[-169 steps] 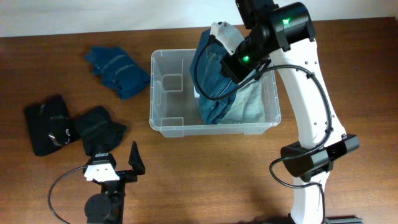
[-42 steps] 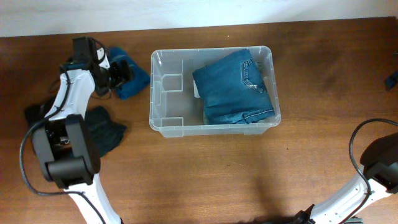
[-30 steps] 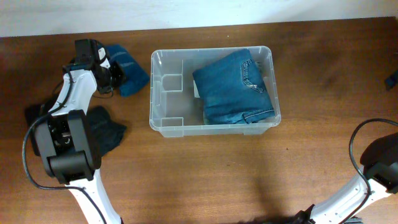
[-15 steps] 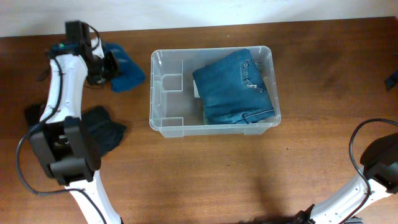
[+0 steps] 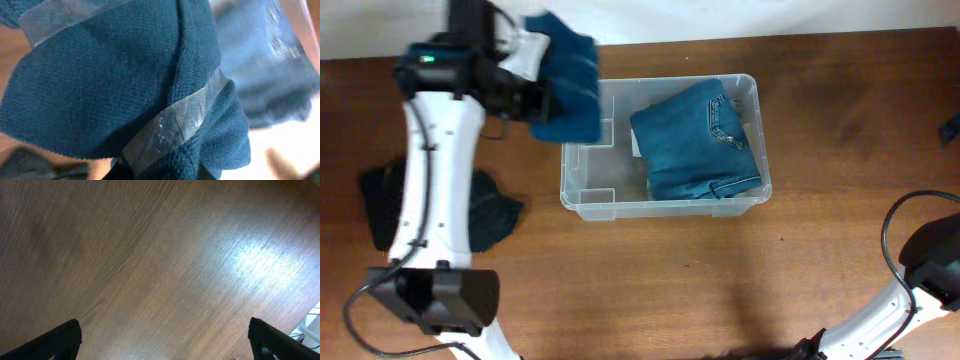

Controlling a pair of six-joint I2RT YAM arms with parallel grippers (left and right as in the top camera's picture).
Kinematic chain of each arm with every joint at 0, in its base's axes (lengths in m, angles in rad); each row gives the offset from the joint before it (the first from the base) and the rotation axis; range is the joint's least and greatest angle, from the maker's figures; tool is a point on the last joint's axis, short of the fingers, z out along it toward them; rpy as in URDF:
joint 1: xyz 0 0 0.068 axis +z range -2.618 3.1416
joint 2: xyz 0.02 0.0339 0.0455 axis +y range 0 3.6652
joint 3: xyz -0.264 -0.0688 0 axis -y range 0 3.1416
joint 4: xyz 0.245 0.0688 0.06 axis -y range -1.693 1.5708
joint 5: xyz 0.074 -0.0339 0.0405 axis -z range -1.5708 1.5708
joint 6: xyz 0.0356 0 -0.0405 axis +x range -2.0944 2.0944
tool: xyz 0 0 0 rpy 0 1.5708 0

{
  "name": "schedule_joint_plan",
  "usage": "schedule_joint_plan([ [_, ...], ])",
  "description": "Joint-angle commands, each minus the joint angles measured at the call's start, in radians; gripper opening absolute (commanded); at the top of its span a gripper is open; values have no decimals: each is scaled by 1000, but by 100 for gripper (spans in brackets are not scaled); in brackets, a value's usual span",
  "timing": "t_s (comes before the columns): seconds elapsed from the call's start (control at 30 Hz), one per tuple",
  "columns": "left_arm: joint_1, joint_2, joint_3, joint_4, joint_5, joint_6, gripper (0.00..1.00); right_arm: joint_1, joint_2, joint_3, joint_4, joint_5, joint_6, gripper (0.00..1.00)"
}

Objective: Pack container
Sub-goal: 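Carry the teal shirt right and place it in the bin's left side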

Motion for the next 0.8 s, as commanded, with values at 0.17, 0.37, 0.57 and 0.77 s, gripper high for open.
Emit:
schedule_joint_plan([
  [0.17, -150, -20, -81, -63, -81, 53, 1, -2, -23, -5, 1, 12, 10, 99],
  [0.37, -157, -20, -212, 48, -80, -109, 1, -2, -23, -5, 1, 12, 10, 99],
  [0.57, -157, -20, -296, 133, -58, -144, 65, -2, -23, -5, 1, 12, 10, 98],
  [0.77, -156, -21, -282, 156, -58, -144, 99, -2, -23, -5, 1, 12, 10, 99],
])
